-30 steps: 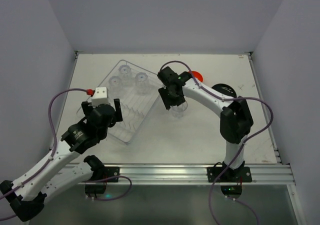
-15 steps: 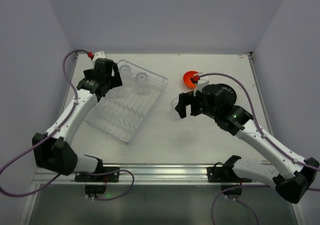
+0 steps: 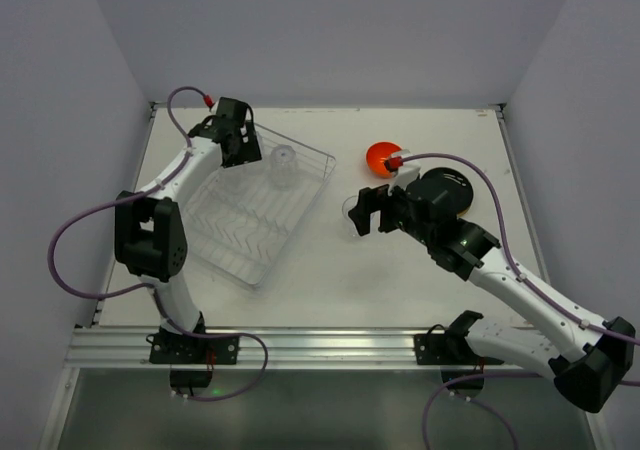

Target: Unload the mixed dishes from the dish rack

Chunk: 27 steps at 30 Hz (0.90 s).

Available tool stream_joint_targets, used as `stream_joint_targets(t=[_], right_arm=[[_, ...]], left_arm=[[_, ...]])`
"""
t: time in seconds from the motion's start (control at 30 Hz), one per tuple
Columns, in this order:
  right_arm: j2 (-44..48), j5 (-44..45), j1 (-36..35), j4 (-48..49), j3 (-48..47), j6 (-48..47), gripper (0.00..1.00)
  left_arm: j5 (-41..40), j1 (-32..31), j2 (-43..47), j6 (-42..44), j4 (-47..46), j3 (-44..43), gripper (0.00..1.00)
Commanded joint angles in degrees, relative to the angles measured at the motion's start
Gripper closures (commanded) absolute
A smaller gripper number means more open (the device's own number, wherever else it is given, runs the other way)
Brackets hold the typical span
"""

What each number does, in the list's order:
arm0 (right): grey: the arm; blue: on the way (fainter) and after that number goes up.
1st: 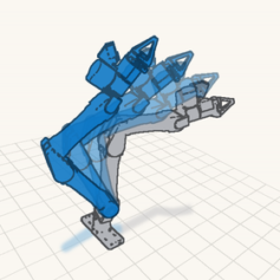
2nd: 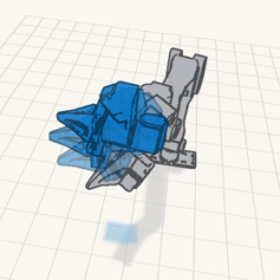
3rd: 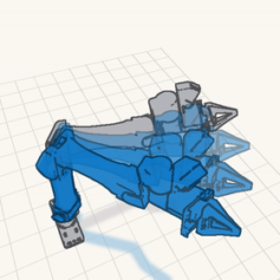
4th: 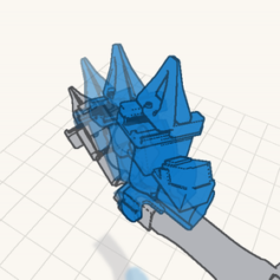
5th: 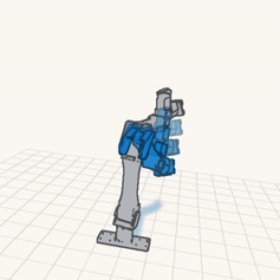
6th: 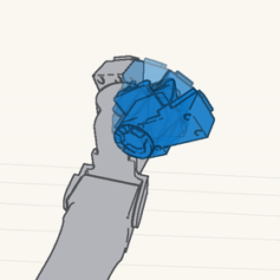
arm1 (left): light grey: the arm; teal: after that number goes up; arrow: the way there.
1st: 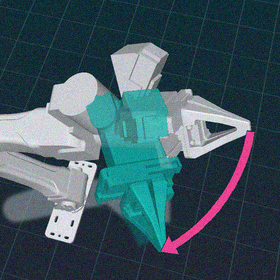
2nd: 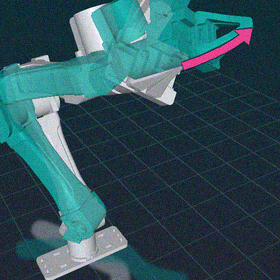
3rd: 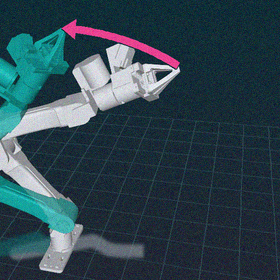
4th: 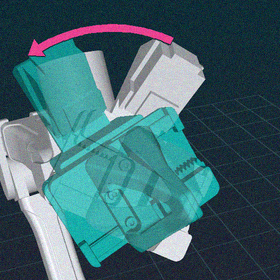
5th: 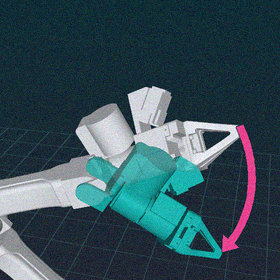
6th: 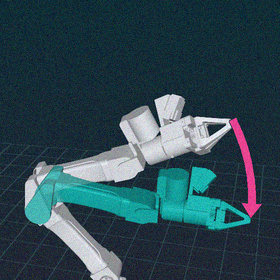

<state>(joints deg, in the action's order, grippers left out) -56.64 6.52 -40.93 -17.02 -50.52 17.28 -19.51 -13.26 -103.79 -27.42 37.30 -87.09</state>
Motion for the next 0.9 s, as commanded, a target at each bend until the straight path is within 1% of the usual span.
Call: stream_joint_targets(t=[0.0,0.17,0.2,0.3,0.43,0.5,0.57,0.6,0.77,0.8,0.87], right_arm=[[-0.31,1.47,-0.21,3.65,0.07,0.83,0.01],[-0.57,1.3,-0.21,4.18,0.51,0.74,0.01],[-0.84,1.21,-0.21,4.27,0.43,0.83,0.01],[-1.1,1.12,-0.21,4.18,0.34,0.83,0.01],[-1.19,0.95,-0.21,4.45,0.6,0.74,0.01],[-1.28,0.6,-0.21,4.36,0.51,0.83,0.01],[-1.37,0.51,-0.21,4.54,0.6,0.74,0.01],[-1.37,0.33,-0.21,4.54,0.6,0.65,0.01],[-1.02,-0.19,-0.21,4.62,0.78,0.65,0.01],[-0.93,-0.28,-0.21,4.71,0.78,0.56,0.01],[-0.58,-0.46,-0.21,4.8,1.04,0.56,0.01]], left_arm=[[-0.26,0.34,-0.45,-1.76,0.05,-1.68,0.01],[-4.92,0.34,-1.15,-1.94,-0.03,-0.45,0.04],[-4.49,0.34,-1.07,-1.59,-1.51,0.07,0.05],[-4.22,0.86,-1.85,-1.15,-1.88,0.87,0.06],[-1.42,1.74,-2.73,-1.58,-3.1,1.66,0.08],[-0.54,1.74,-2.82,-1.58,-3.81,1.92,0.11],[-0.01,1.74,-2.82,-1.5,-4.16,2.01,0.19],[0.34,1.74,-2.82,-1.5,-4.51,2.01,0.21],[1.58,1.74,-3.0,-1.23,-5.4,2.54,0.23],[1.84,1.74,-3.0,-1.23,-5.31,2.63,0.26],[1.84,1.74,-3.09,-1.14,-5.48,2.8,0.27]])
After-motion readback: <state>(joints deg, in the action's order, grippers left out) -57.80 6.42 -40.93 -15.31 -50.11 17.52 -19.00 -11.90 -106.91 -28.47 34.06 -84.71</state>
